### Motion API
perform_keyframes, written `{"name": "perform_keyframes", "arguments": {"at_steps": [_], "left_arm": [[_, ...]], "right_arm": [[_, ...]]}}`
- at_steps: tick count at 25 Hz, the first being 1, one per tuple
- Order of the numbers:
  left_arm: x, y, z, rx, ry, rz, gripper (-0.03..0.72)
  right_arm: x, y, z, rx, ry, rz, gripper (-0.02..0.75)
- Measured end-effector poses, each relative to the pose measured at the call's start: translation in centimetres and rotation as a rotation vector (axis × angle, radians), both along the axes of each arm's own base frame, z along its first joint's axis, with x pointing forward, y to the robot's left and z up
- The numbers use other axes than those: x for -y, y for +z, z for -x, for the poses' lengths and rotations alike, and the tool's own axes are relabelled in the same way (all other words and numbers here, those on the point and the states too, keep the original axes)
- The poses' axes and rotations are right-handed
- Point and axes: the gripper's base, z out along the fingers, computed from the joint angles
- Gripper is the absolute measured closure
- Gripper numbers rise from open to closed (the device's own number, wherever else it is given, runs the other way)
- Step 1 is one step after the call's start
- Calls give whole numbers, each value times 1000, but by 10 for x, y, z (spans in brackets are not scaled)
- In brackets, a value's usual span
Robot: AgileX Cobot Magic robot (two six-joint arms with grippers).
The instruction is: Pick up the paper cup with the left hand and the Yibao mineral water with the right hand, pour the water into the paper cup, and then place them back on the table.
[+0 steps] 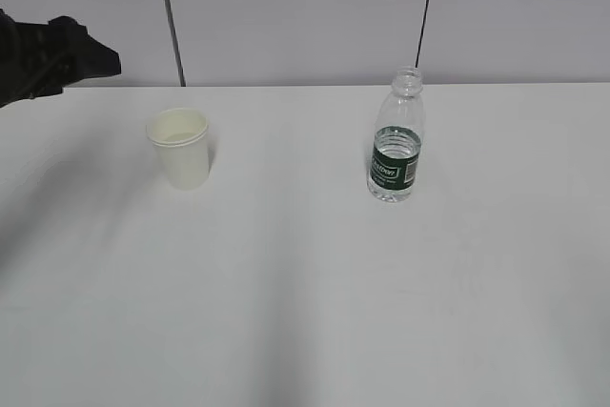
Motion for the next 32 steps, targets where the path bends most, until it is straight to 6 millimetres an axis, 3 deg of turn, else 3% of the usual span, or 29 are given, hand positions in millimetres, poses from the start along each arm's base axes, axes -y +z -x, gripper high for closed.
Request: {"name": "perform_keyframes", "arguments": {"at_steps": [9, 19, 27, 32], "left_arm": [[-18, 2, -7, 81, 142, -151, 165], [-23, 4, -9, 108, 195, -186, 275], [-29, 5, -11, 144, 208, -282, 283], [-36, 1, -8, 75, 296, -296, 284]], "right_arm": [[0, 0, 0, 0, 0, 0, 153], [0, 0, 0, 0, 0, 0, 153], [0, 0, 0, 0, 0, 0, 153], [0, 0, 0, 0, 0, 0, 153]]}}
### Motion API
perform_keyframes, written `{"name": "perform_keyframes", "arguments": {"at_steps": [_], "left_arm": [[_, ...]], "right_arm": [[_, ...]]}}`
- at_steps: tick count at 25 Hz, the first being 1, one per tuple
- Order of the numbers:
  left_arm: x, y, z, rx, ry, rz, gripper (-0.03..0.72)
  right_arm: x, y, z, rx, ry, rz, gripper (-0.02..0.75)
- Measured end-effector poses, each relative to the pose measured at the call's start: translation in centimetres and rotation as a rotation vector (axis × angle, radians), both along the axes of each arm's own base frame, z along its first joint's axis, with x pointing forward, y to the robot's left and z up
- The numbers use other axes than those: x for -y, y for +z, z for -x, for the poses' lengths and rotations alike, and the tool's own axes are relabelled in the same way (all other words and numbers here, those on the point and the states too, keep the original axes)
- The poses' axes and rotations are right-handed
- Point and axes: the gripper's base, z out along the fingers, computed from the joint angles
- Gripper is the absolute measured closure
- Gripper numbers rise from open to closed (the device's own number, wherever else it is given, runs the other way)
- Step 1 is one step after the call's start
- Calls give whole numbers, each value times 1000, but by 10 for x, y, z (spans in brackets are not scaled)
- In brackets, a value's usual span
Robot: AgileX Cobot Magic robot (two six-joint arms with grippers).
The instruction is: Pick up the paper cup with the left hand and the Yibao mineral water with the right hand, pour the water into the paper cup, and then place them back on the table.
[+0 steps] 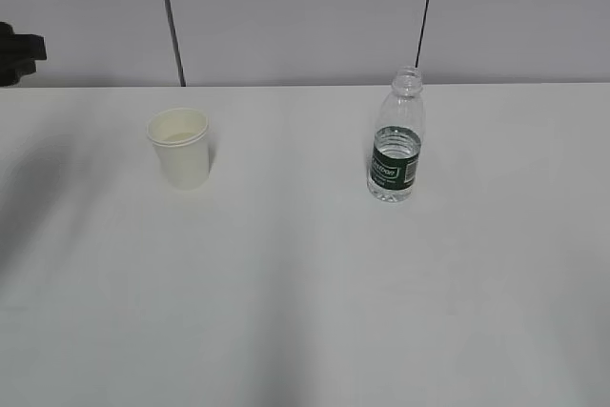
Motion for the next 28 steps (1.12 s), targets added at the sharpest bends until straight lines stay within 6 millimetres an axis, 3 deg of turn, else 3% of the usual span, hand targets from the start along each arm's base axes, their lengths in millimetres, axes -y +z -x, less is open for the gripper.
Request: {"name": "perform_keyframes", "arguments": {"at_steps": [9, 15, 28], "left_arm": [[-1, -12, 10, -178, -19, -37, 286], [0, -10, 28, -325, -27, -18, 286], [-3, 30, 96, -518, 14, 10, 353]], "right_arm": [[0, 0, 0, 0, 0, 0, 153], [0, 0, 0, 0, 0, 0, 153], [0, 0, 0, 0, 0, 0, 153]]}}
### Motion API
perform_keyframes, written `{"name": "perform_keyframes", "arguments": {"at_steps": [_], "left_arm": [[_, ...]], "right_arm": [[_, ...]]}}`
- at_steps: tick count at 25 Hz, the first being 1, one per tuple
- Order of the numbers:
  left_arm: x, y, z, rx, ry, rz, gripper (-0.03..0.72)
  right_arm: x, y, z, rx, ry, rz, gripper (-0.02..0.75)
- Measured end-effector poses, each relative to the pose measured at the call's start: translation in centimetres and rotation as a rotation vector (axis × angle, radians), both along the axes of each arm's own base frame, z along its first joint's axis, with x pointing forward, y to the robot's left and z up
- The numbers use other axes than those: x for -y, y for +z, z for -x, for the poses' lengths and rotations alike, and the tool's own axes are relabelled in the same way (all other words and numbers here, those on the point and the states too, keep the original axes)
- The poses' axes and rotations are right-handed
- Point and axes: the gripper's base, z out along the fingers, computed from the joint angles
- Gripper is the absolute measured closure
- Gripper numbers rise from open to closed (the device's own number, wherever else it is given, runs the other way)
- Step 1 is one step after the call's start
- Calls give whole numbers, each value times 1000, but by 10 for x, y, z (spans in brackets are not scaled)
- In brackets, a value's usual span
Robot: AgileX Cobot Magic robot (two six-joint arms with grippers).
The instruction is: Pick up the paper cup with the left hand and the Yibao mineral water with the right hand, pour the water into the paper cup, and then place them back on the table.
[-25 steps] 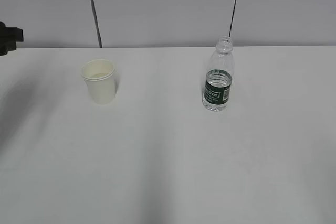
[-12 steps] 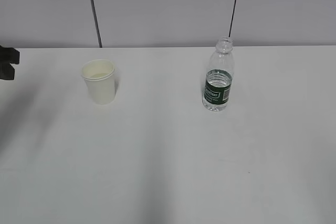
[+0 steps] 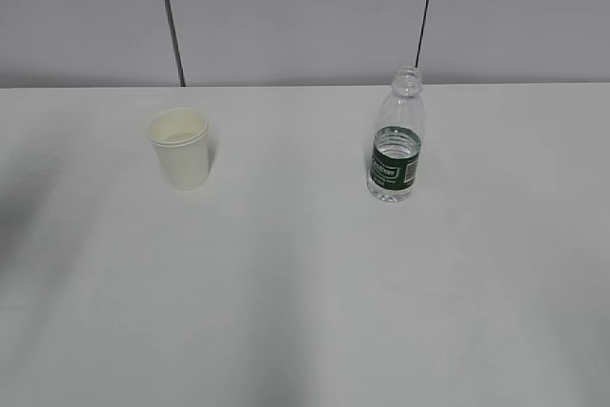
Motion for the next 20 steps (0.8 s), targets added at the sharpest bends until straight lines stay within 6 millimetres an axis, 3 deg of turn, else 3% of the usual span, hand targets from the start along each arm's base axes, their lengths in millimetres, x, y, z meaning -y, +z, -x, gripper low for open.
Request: {"name": "perform_keyframes", "arguments": {"at_steps": [12, 20], "left_arm": [[-5, 41, 80, -25, -4, -17, 364], [-8, 66, 140, 126, -62, -44, 370]], "right_arm": [[0, 0, 0, 0, 0, 0, 153], [0, 0, 0, 0, 0, 0, 153]]}}
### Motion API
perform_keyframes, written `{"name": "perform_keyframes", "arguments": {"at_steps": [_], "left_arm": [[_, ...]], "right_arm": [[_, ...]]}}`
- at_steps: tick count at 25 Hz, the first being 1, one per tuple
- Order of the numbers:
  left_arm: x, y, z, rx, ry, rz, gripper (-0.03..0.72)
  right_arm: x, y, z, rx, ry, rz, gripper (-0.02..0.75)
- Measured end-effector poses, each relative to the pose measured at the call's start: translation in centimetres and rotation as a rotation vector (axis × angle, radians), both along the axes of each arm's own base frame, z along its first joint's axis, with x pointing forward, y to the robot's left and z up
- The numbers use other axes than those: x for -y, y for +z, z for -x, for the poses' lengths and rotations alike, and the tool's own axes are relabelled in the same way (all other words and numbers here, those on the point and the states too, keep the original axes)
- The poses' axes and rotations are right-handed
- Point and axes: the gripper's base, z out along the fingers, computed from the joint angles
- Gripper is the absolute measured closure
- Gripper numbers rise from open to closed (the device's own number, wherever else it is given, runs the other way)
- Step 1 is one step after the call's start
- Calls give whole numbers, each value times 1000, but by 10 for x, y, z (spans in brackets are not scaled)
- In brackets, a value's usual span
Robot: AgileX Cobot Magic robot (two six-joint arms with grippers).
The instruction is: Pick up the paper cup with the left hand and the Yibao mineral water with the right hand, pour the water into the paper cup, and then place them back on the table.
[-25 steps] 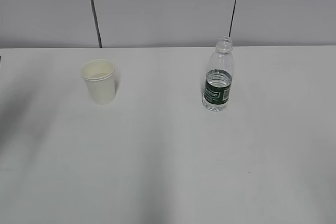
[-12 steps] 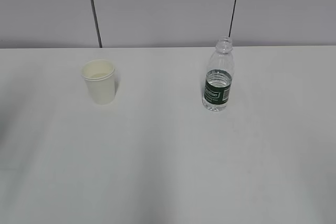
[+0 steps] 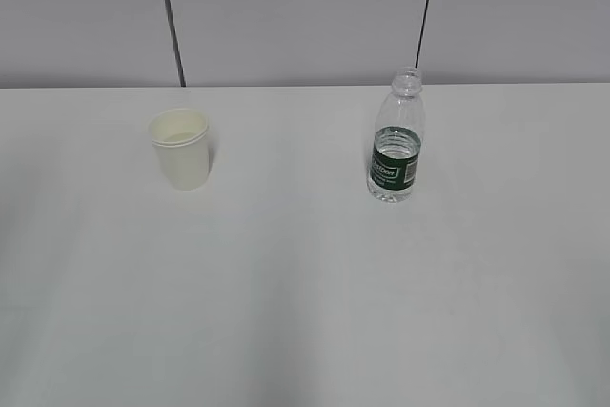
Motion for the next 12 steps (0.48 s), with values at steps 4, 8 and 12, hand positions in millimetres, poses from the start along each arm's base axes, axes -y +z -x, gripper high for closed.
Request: {"name": "perform_keyframes", "arguments": {"at_steps": [4, 8, 12], "left_arm": [[0, 8, 29, 107, -14, 9, 386], [-2, 11, 53, 196, -17, 11, 392], [0, -5, 69, 218, -40, 28, 397]], "right_arm": [[0, 0, 0, 0, 0, 0, 153], [0, 0, 0, 0, 0, 0, 153], [0, 0, 0, 0, 0, 0, 153]]}}
